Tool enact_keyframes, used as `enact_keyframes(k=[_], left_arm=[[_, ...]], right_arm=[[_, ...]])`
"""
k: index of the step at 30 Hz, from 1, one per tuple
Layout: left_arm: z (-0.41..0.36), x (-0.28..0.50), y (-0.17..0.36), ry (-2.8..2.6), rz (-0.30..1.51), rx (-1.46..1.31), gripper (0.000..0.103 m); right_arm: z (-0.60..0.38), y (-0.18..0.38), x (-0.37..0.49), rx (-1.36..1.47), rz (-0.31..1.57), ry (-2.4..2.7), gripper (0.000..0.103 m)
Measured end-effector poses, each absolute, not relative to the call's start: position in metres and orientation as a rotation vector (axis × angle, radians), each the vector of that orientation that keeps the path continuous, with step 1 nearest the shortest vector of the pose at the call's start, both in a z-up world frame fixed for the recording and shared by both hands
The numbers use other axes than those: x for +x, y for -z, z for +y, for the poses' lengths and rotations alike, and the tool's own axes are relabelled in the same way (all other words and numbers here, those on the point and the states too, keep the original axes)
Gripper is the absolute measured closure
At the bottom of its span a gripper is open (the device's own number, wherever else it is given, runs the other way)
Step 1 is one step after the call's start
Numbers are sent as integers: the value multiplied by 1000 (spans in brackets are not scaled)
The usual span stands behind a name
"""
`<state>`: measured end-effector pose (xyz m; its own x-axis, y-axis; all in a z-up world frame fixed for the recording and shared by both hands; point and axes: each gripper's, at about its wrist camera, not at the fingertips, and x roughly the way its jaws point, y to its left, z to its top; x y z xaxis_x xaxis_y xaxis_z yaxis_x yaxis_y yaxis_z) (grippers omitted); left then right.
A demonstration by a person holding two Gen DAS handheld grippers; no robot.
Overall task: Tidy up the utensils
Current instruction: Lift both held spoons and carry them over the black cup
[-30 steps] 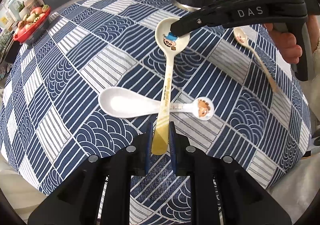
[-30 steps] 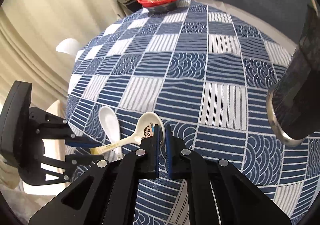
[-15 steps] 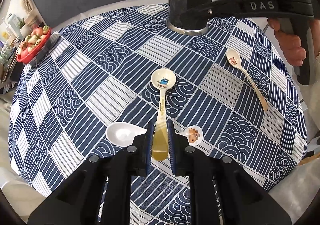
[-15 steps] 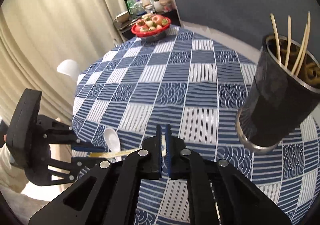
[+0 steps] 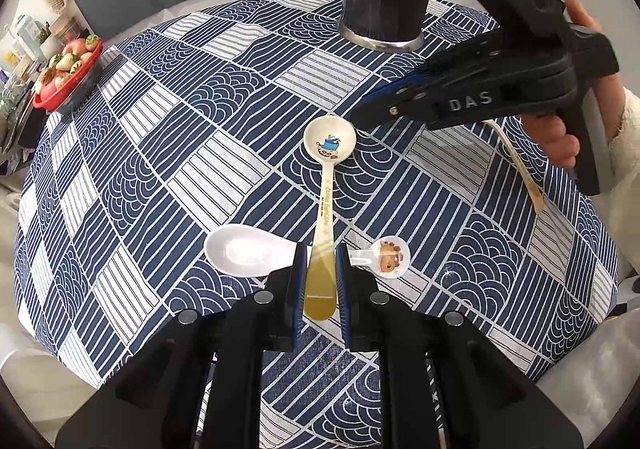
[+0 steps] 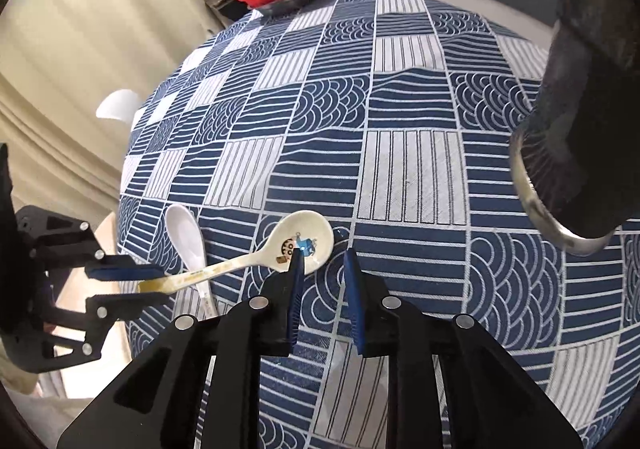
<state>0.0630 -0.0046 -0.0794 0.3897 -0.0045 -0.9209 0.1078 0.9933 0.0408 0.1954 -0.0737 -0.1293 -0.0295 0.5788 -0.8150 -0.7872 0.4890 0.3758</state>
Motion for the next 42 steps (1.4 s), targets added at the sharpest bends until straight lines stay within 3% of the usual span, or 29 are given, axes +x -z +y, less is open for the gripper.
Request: enact_keyframes(k=[8,11,14,23,42], left_arm=[[0,62,87,61,1184,80,88],[2,64,92,64,1203,74,88],[2,63,95,64,1212,72,89],[-1,74,78,86,1160,72,89],[-54,132,-10,211,950,256,89]], right_arm=[[-55,142,202,-225,1204,-1136,82],[-49,144,198,-258,1200,-1149,93],[-54,140,200,-206,1192,-1167,96],[-76,88,200,-177,1045,-1162,98],[-162,-43,222,-155,704,-1014,98]])
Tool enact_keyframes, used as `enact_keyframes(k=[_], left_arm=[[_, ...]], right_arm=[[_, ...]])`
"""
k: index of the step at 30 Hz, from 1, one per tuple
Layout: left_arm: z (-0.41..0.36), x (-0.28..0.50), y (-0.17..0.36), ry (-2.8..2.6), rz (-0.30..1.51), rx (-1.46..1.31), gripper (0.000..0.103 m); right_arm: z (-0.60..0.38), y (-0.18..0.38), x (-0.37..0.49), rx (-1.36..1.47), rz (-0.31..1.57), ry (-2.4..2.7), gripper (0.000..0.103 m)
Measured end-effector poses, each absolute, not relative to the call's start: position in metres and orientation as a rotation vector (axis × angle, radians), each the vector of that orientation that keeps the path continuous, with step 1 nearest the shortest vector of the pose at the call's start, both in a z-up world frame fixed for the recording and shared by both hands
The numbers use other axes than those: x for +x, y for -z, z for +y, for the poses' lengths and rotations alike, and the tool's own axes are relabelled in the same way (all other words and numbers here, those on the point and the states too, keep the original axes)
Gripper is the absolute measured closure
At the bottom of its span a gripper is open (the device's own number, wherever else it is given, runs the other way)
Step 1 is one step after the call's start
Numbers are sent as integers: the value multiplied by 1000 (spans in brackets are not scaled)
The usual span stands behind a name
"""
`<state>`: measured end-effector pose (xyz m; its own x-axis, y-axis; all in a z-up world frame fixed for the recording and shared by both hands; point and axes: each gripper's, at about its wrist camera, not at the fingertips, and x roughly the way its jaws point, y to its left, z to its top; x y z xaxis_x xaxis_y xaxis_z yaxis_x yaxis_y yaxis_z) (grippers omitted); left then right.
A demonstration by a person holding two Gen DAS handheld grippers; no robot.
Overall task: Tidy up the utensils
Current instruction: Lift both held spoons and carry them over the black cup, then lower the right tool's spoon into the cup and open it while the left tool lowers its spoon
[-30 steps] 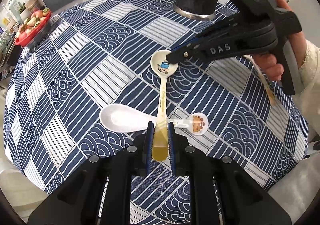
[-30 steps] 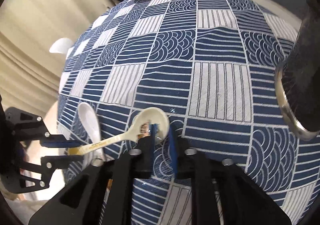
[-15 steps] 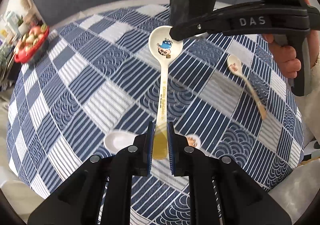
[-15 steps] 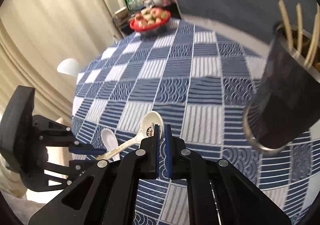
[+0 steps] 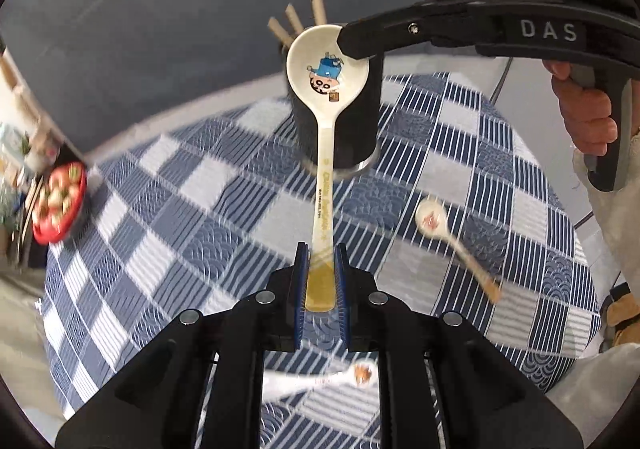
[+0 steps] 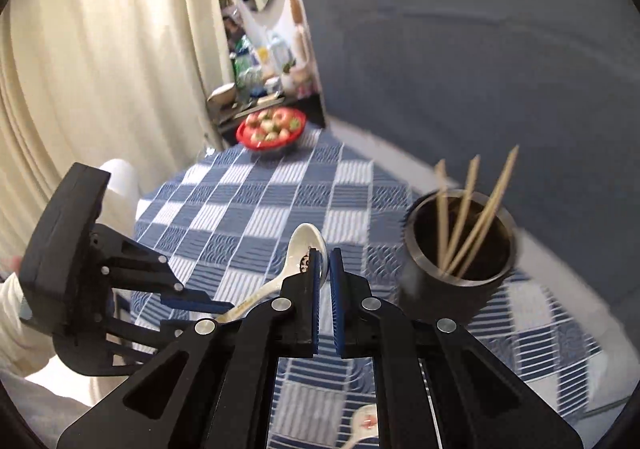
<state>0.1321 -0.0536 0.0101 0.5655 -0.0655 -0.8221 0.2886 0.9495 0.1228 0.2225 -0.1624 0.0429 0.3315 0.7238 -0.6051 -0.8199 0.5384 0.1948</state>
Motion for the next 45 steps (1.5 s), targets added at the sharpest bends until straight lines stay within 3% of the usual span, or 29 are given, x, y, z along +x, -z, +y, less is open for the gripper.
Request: enact_keyframes(k=[20,45], left_arm=[[-112,217,-73,391,784,273,89],[-112,307,-42,454,846,158,92]], right_arm=[[-232,-125,264,-191,497,-855,98],[-215,-99,312,-228,485,-840,98]])
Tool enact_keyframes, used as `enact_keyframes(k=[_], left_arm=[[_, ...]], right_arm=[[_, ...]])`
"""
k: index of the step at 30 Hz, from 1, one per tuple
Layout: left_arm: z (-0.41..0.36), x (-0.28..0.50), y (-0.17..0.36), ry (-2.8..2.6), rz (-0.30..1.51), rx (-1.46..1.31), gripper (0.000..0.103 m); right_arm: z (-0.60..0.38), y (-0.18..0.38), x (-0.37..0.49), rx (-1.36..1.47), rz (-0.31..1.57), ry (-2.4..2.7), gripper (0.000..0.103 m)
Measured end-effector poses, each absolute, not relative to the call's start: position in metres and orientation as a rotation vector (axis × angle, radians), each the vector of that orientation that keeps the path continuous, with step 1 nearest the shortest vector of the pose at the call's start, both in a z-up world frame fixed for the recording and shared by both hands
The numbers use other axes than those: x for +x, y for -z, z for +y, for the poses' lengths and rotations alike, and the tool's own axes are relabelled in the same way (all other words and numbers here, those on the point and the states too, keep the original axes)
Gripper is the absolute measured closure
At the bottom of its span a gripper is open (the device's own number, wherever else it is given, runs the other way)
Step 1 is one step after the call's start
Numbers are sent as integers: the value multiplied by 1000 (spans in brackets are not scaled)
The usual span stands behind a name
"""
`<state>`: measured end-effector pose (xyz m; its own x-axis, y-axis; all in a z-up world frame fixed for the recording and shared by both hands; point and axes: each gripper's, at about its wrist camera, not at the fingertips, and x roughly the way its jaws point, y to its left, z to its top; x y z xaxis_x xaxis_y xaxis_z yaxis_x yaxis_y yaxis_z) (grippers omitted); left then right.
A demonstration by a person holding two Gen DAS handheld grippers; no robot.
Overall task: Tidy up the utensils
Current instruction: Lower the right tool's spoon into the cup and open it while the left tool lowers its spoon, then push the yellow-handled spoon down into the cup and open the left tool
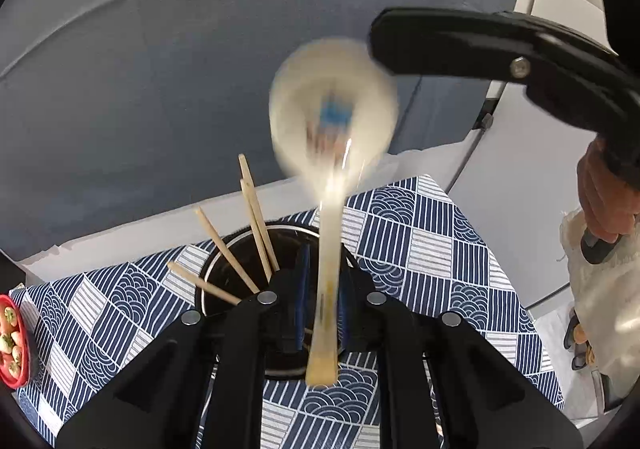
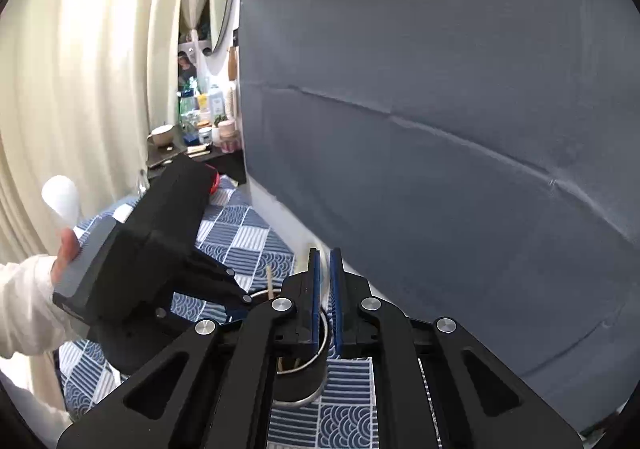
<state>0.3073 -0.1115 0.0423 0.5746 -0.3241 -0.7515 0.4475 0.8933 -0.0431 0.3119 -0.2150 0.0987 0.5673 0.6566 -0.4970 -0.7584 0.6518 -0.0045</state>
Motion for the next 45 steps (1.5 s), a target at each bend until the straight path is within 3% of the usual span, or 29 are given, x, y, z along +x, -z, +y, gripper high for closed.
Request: enact_keyframes(k=[11,21,23,25,27,33,38,41,42,43,45], left_arm=[[-107,321,-45,464,848,153,97],[-97,310,-39,438,866,156,96],[-95,309,-40,437,867,155,91],[-92,307,-41,424,865,158,71],[-89,307,-41,420,869,160,60],[-79,312,-36,416,902,156,50],[-82,319,-27,425,947,174,51],[-83,322,-21,431,975,185,60],[-83,323,-19,435,983,185,63],[-84,324,-18,444,992,180,72],[-84,326,-16,454,1015,174,89]], right_arm=[[-223,-89,314,-210,488,-828,98],[-229,-41,333,-131,635,-817,96],[-228,-30,338,-121,668,-803,95],[-228,-19,345,-109,704,-798,88],[-228,-11,351,-89,724,-795,78],[-234,3,370,31,758,-800,56],[-228,16,387,98,802,-806,56],[-225,20,394,148,819,-836,56],[-224,21,396,159,825,-842,62],[-222,22,398,168,835,-851,77],[-221,23,400,174,837,-850,93]])
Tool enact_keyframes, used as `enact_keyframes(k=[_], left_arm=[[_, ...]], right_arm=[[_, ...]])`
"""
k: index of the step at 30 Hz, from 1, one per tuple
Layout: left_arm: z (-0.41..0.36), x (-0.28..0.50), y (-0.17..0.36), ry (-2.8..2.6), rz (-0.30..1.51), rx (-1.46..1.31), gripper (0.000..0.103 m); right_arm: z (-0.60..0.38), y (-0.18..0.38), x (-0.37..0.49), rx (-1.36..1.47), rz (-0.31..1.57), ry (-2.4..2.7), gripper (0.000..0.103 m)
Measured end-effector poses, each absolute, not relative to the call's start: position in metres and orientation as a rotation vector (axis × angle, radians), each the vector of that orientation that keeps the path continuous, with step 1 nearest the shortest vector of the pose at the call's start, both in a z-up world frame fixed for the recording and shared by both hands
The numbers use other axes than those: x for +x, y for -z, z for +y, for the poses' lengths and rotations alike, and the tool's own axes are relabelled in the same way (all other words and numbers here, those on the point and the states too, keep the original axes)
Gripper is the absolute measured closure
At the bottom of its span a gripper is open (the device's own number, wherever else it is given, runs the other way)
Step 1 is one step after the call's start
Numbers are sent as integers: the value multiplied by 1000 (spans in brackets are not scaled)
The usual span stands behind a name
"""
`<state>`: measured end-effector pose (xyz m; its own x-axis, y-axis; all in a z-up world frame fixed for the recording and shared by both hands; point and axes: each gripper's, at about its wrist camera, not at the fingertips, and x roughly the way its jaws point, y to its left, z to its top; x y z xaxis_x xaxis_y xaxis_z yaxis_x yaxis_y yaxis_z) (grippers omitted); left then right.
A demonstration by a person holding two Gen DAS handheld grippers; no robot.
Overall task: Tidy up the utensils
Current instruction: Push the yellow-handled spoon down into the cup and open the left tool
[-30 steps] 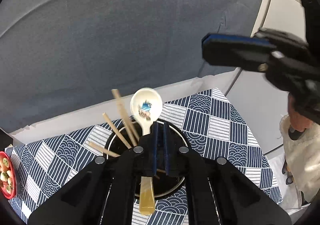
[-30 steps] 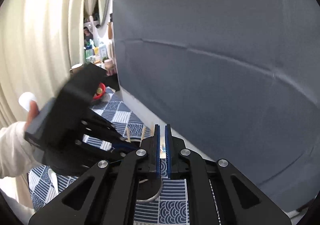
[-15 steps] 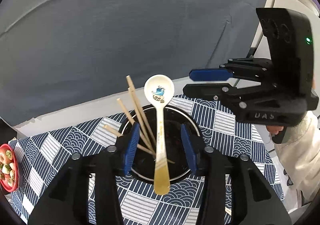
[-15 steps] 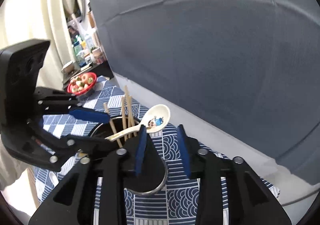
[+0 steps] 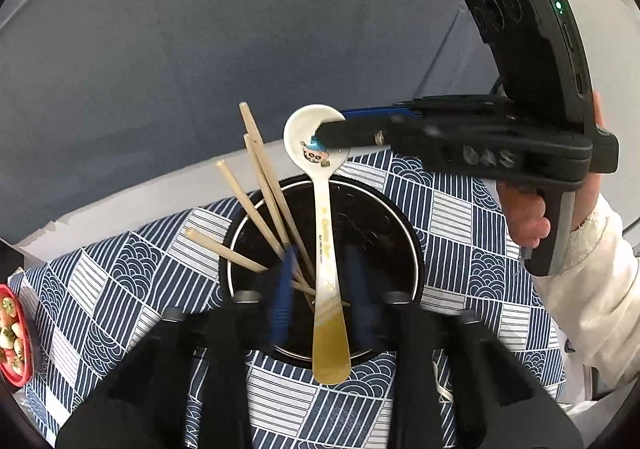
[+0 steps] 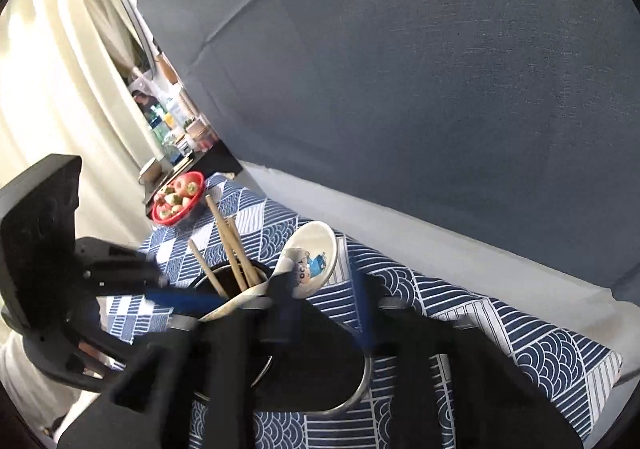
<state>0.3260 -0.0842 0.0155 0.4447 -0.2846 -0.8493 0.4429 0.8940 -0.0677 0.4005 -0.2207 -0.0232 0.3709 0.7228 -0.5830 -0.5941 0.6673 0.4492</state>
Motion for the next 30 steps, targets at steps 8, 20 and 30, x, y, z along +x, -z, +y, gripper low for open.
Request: enact_keyframes(k=[8,20,30], left_arm=[[-87,326,-23,455,1015,166,92],[-92,327,-53,456,941,150,92],[-97,327,-38,466,947,106,91]], right_arm=[[-232,-1,389,207,742,-877,96],[-230,-80,354,26,550,-885,97],[-227,-84,335,-71,530,-871,96]])
